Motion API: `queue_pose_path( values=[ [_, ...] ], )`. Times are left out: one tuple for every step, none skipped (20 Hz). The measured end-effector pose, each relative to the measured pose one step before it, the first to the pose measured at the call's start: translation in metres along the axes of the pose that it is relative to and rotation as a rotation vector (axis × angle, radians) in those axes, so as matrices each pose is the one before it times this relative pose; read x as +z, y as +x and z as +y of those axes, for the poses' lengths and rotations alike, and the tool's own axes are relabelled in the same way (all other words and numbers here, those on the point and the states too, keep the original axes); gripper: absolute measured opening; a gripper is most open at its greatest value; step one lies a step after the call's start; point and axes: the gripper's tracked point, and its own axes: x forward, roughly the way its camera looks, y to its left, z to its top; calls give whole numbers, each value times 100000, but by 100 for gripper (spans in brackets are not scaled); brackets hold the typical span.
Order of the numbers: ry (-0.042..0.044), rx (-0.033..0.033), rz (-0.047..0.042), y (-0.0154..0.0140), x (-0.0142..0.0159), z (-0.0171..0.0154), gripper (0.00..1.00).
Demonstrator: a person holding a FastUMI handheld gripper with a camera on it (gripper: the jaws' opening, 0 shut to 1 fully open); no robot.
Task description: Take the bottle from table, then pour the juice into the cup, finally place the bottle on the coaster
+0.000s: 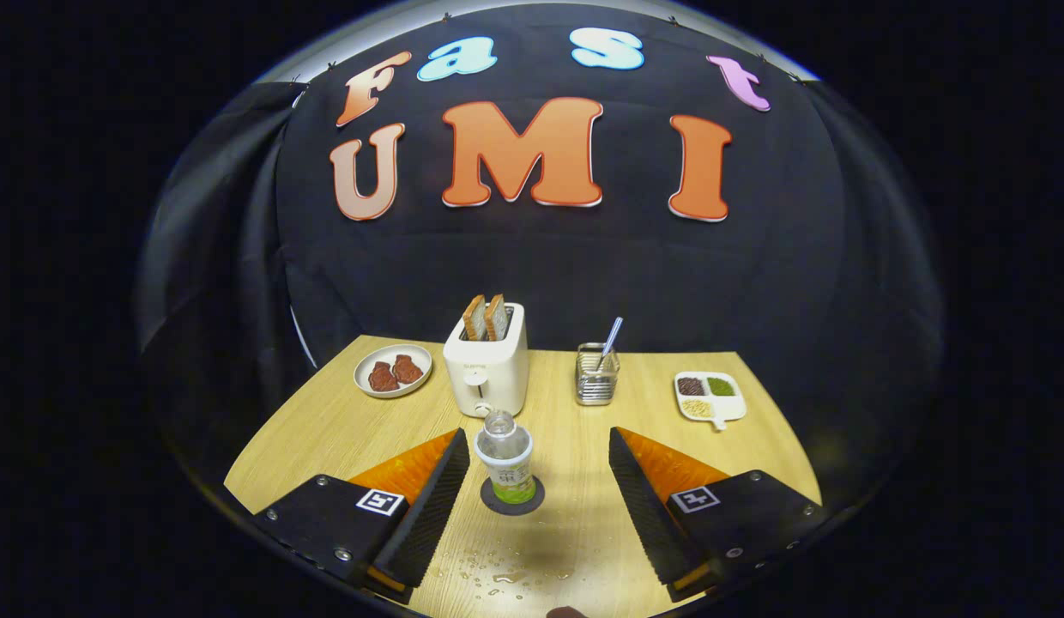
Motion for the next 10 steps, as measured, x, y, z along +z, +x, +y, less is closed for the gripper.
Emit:
queue_pose_path(
  values=[
    [-906, -2678, -2007, -1588, 1360, -633, 97],
    [-216, -1947, -2146, -1492, 1279, -422, 97],
    [395, -1300, -2070, -1520, 1230, -351, 97],
    [781, -960, -2315, -1322, 1216, -383, 97],
    [804, -1055, -2568, -1343, 1195, -499, 97],
    [423, -1306, -3096, -1226, 1213, -615, 97],
    [399, -1661, -3270, -1174, 1178, -807, 97],
    [970, -1526, -3013, -1029, 1061, -686, 97],
    [1233, -1187, -2441, -947, 802, -432, 97],
    [1366, -1096, -1978, -835, 553, -498, 97]
  ],
)
